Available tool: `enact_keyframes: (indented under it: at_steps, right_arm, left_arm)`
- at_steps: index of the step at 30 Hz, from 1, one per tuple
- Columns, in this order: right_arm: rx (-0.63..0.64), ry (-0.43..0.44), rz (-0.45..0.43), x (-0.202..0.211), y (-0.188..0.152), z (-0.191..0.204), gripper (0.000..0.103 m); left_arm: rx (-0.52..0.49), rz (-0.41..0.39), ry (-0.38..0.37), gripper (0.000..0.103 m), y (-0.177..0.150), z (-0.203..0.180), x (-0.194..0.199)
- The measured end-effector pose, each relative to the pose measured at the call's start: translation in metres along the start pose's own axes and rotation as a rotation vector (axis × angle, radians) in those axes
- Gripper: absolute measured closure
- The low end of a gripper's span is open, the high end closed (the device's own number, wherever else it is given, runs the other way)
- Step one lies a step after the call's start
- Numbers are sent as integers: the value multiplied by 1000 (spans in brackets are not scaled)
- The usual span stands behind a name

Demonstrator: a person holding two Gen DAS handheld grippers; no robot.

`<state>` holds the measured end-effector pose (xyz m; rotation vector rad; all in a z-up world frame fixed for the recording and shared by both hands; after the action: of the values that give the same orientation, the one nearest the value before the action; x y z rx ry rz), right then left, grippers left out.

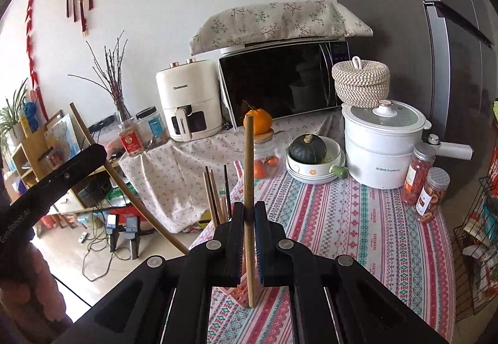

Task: Organize utensils
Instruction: 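Lift the chopstick with the left gripper, lower it into the basket and open, then lower the wooden chopstick into the pink basket with the right gripper and release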

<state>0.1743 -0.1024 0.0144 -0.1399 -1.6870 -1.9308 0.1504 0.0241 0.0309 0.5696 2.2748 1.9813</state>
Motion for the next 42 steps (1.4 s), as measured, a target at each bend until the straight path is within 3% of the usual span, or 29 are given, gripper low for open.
enact_keyframes:
  at_steps: [6,14,15,17,18,19,25,33,42]
  right_arm:
    - [11,-2,24,-5,-10,2,97]
    - [4,1,25,-4,-11,1,96]
    - [-1,3,21,-3,-10,0,97]
    - [-6,7,9,-1,-7,0,96]
    - [-6,8,3,0,-5,1,96]
    - [-6,11,-6,2,-3,3,97]
    - [-3,39,-68,6,14,15,97]
    - [23,74,-153,1,35,33,97]
    - [73,48,-3,-60,0,43,97]
  left_arm:
    - [-40,69,40,97,-27,5,-27]
    - [8,186,33,96,-52,13,-45]
    - [13,201,40,91,-56,14,-47]
    - [18,227,82,68,-59,19,-44]
    - [23,233,92,50,-60,21,-42]
    - [29,239,99,42,-60,24,-39]
    - [69,343,148,27,-80,45,-23]
    - [51,452,168,25,-115,64,-12]
    - [63,502,196,24,-130,81,-7]
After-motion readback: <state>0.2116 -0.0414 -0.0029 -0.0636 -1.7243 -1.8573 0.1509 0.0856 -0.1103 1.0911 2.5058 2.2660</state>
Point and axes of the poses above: each gripper's, at about its wrist camera, not at the fingertips, and x roughly against the way its jaws point, z to its left, y to its top, the point moved 10 cm from there along -x, roughly the way its jaws point, and after that the axes turned 6 degrees about -z, right-handed, at the moved point
